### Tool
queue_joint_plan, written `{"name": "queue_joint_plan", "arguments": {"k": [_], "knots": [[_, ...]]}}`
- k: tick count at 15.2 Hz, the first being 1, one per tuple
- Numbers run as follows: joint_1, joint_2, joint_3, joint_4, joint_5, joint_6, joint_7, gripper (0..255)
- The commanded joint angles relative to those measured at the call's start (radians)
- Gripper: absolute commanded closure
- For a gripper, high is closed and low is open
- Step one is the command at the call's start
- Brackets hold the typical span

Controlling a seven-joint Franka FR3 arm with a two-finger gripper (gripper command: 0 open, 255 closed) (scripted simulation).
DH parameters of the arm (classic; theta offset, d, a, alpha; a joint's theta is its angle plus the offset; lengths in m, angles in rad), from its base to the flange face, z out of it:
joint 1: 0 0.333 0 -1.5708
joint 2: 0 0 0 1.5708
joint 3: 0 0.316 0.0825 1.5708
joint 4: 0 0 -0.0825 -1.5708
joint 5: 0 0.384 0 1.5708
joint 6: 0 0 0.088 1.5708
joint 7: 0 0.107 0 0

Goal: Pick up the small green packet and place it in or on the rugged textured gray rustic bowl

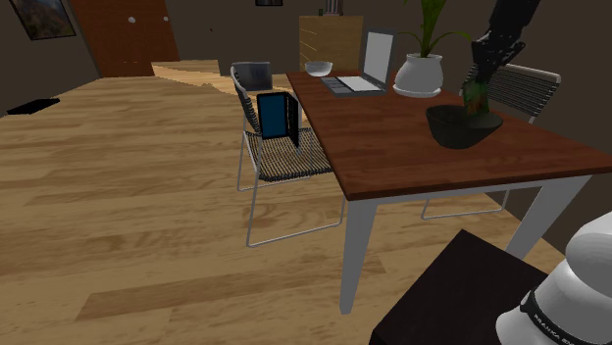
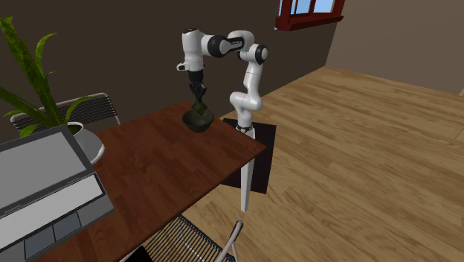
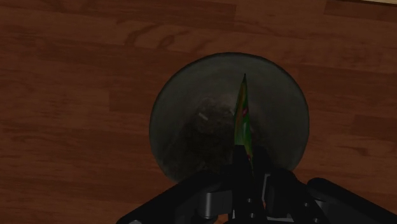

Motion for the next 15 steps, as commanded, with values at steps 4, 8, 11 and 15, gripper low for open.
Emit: {"name": "queue_joint_plan", "arguments": {"k": [4, 8, 11, 15], "knots": [[0.000, 0.000, 0.000, 0.000, 0.000, 0.000, 0.000, 0], [0.001, 0.010, 0.000, 0.043, 0.001, -0.033, -0.001, 0], [0.004, 0.045, -0.003, 0.171, 0.006, -0.126, -0.006, 0], [0.004, 0.045, -0.003, 0.171, 0.006, -0.126, -0.006, 0]]}}
